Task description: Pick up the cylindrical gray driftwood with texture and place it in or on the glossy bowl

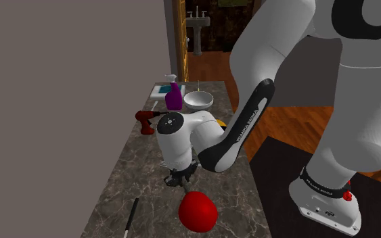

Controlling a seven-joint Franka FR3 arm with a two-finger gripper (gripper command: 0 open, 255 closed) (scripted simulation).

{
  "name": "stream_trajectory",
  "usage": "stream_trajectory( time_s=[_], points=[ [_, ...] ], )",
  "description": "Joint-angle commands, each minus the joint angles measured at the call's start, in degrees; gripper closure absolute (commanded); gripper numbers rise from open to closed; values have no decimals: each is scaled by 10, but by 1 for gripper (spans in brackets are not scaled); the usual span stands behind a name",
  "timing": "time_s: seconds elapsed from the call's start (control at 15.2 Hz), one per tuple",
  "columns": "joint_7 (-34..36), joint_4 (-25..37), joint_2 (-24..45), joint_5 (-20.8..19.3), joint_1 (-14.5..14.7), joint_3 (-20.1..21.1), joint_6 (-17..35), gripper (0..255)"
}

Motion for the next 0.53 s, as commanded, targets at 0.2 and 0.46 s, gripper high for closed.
stream_trajectory(
  time_s=[0.2,0.46],
  points=[
    [0,0,0,0,0,0,0,255],
    [-23,-2,-24,29,-9,14,-14,255]
  ],
)
